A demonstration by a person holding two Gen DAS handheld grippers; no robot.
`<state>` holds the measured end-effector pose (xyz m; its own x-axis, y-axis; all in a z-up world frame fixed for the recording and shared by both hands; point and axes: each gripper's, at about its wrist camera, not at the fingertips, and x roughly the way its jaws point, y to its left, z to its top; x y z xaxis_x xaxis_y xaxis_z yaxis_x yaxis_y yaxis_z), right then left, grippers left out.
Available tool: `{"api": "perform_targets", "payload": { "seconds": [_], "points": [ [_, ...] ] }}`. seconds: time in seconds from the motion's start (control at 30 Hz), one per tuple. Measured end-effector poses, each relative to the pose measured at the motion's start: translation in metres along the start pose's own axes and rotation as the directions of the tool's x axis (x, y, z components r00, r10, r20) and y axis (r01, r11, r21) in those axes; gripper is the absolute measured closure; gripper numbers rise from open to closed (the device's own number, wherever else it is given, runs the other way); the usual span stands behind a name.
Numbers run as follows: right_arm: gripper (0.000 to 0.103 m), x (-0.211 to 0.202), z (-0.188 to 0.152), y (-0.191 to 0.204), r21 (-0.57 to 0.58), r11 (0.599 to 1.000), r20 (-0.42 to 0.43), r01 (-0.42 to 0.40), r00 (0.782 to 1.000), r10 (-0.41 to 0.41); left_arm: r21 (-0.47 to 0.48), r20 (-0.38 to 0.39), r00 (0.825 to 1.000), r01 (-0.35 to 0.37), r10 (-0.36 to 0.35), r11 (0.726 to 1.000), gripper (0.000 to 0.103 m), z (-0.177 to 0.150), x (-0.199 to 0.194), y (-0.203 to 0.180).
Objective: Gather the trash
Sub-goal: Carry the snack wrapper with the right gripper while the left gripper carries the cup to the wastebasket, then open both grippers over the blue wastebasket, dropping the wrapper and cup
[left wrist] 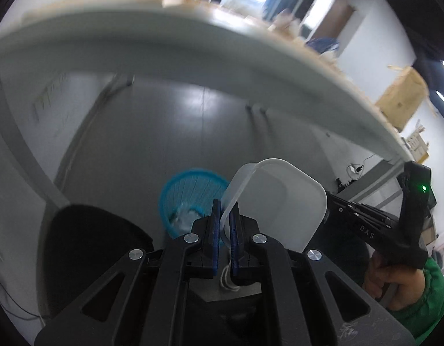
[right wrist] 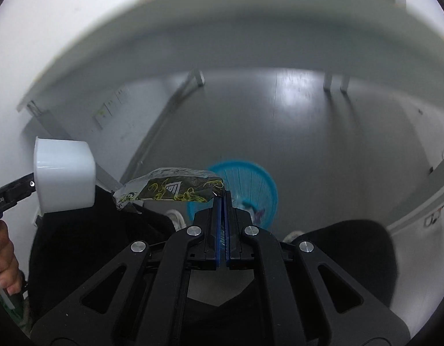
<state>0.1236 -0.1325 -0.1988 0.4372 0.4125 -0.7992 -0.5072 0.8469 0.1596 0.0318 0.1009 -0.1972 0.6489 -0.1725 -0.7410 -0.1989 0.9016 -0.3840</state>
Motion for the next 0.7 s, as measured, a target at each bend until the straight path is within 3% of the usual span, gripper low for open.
{"api": "perform_targets", "payload": {
  "seconds": [0.33, 0.7],
  "points": [
    [0.102, 0.091, -0.01, -0.014, 0.057, 0.998, -0.174, 0.037, 0.984, -0.026, -0.133, -0.181, 0.982, -0.08, 0.056, 0.988, 0.098, 0.002, 0.095, 0.037],
    [0.102, 0.178, -0.006, -0.023, 0.09, 0.995, -0.336, 0.051, 0.942, -0.018, -0.137, -0.318, 0.944, -0.136, 0.087, 0.981, 0.098, 0.011, 0.181, 0.045]
  ]
}}
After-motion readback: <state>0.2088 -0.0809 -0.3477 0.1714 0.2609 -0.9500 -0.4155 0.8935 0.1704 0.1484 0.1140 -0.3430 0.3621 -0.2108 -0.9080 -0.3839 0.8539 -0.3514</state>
